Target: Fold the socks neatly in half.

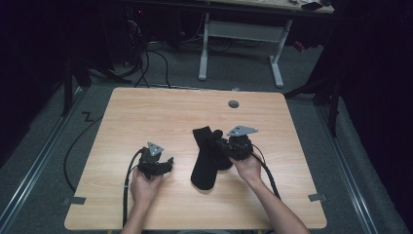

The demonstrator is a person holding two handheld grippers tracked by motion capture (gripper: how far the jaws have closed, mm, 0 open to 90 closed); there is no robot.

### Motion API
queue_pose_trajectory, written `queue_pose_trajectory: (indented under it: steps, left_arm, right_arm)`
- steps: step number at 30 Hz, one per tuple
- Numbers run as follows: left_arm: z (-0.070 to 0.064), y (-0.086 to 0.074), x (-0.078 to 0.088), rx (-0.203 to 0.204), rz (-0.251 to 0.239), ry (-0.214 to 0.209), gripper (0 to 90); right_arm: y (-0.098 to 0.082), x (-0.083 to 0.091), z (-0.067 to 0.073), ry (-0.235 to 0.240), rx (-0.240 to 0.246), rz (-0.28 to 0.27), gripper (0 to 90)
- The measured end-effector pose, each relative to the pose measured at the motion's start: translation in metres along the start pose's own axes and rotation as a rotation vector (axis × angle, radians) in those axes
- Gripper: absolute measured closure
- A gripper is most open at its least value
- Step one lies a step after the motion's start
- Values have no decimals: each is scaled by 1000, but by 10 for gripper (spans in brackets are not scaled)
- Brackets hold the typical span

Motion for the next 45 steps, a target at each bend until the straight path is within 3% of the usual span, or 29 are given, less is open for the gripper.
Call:
queue_pose_trajectory:
  steps: [4,14,17,18,22,26,31,34,37,38,39,41,43,45]
  left_arm:
    - [0,0,0,-1,0,-1,325]
    - [0,0,0,0,0,-1,325]
    - [0,0,0,-1,0,-1,325]
    - [0,0,0,-1,0,-1,325]
    - [0,0,0,-3,1,-2,324]
    - [-1,0,0,-7,1,-6,322]
    - [-2,0,0,-5,1,-7,322]
    - [-3,0,0,-7,0,-8,324]
    - [-5,0,0,-13,-1,-18,331]
    - [-10,-1,1,-18,-7,-50,334]
    - [-10,-1,1,-18,-7,-50,333]
    - [-24,0,5,-60,-14,-84,332]
    - [-31,1,7,-77,-27,-102,334]
    - [-39,3,9,-95,-37,-118,336]
  right_arm:
    - [4,-18,0,4,-6,42,794]
    - [15,-41,-6,0,-39,75,778]
    - [15,-52,-9,4,-62,88,749]
    - [14,-59,-11,3,-75,105,683]
    - [11,-69,-16,6,-110,118,612]
    - [11,-65,-18,2,-110,102,569]
    - [17,-42,-21,1,-114,14,548]
    - [16,-33,-19,-1,-97,-6,552]
    - [14,-29,-17,6,-75,3,595]
    - [8,-27,-13,9,-42,22,612]
    - [5,-26,-12,6,-35,26,614]
    - [-5,-23,-11,-2,-33,39,613]
    - [-11,-20,-11,-2,-35,39,613]
    - [-28,-9,-11,2,-35,44,604]
Point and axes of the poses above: each handheld gripper's, and its own axes: x roughly backward along the jaws, y roughly out of its top, z roughly to its left, the point moved 1 cm from there along -x, roughly forward along the jaws, and after that the axes turned 11 degrees about z, right-handed, at the moved point
